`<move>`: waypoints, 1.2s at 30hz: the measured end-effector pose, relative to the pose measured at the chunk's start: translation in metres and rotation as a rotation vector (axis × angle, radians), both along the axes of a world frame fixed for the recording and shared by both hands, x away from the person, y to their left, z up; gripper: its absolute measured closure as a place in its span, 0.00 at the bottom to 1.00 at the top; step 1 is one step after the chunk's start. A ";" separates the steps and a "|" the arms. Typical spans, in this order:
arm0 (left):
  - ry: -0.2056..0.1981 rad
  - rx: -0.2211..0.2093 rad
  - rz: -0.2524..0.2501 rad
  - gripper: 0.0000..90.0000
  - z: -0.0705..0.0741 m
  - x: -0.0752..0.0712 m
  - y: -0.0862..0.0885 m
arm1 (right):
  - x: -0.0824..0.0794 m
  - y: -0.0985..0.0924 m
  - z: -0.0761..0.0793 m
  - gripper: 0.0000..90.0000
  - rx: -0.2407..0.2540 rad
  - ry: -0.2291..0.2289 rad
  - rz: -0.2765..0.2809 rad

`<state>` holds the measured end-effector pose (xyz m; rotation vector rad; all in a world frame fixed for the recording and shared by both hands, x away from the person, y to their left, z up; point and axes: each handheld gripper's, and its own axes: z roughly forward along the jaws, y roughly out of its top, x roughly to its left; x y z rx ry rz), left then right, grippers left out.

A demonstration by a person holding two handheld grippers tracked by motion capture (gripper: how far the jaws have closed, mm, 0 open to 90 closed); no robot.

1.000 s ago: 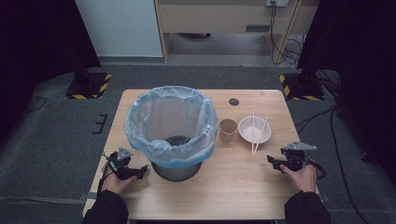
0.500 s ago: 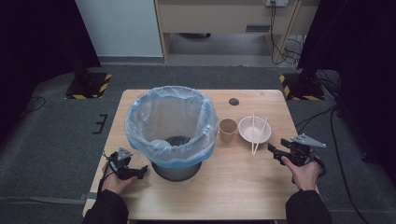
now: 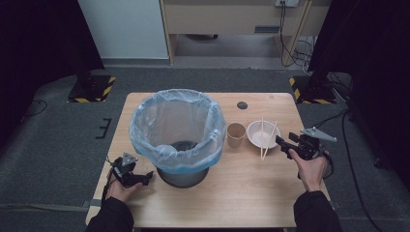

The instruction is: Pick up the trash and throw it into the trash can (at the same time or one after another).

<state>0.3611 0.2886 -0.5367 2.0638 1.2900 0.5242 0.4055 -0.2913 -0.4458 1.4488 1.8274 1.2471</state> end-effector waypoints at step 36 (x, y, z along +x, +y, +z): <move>0.001 0.001 0.012 0.00 0.000 0.001 -0.002 | 0.066 0.026 -0.042 0.59 -0.152 0.133 -0.072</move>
